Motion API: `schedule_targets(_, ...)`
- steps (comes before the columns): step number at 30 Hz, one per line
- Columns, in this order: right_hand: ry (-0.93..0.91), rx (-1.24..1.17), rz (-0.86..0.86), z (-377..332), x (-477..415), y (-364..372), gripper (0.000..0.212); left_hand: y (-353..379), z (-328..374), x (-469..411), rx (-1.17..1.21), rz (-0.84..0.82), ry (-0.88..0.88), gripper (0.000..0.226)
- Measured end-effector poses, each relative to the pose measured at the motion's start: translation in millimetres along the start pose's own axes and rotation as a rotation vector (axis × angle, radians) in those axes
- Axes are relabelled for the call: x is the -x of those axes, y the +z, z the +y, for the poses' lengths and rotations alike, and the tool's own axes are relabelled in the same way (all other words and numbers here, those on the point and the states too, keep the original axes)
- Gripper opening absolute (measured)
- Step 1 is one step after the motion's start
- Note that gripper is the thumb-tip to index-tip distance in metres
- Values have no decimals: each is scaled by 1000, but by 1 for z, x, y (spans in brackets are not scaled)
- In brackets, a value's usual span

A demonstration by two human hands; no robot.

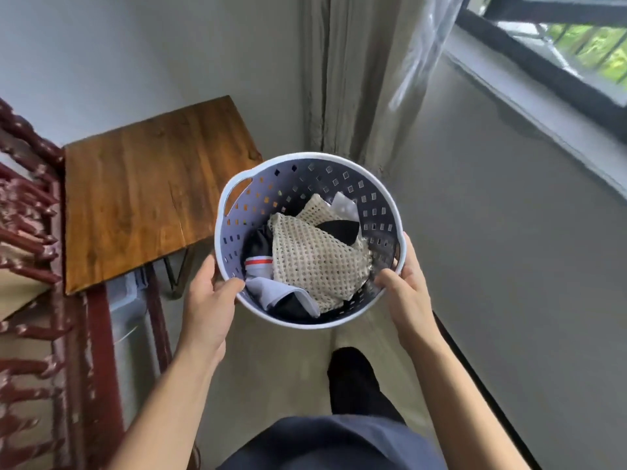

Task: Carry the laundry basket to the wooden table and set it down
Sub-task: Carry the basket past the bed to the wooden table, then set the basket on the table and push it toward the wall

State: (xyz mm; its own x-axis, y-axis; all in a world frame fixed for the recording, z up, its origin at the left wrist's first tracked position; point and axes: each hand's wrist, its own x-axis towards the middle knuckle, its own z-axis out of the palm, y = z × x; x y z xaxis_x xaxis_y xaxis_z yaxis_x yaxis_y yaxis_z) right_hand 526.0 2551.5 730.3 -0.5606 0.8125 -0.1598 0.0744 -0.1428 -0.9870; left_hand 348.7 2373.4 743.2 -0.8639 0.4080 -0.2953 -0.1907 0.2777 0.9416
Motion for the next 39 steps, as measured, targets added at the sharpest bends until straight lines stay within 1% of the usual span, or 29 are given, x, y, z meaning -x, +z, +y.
schedule_targets(5, 28, 20, -157, -13, -111, 40, 72, 6, 24, -68, 12, 180, -56, 45)
schedule_targets(8, 29, 43, -283, -28, -164, 79, 70, -9, 37, -97, 41, 317, -76, 48)
schedule_targets(12, 22, 84, -451, -38, -216, 142, 73, -36, 45, -129, 125, 481, -110, 52)
schedule_targets(16, 51, 143, -537, -29, -261, 209, 77, -67, 38, -178, 194, 584, -149, 53)
schedule_targets(19, 61, 224, -541, -17, -290, 258, 77, -94, 29, -227, 241, 601, -176, 51)
schedule_targets(23, 108, 297, -476, -14, -325, 317, 76, -131, 27, -299, 261, 549, -207, 49)
schedule_targets(25, 117, 313, -480, -14, -343, 344, 73, -148, 27, -335, 248, 521, -231, 50)
schedule_targets(29, 77, 380, -486, -8, -383, 392, 61, -174, 30, -401, 200, 483, -254, 47)
schedule_targets(33, 49, 426, -482, 4, -413, 425, 53, -184, 23, -445, 182, 468, -312, 53)
schedule_targets(35, 51, 460, -514, 13, -428, 434, 56, -183, 13, -459, 173, 493, -345, 55)
schedule_targets(39, 113, 605, -591, 40, -457, 439, 66, -167, -8, -468, 104, 546, -419, 56)
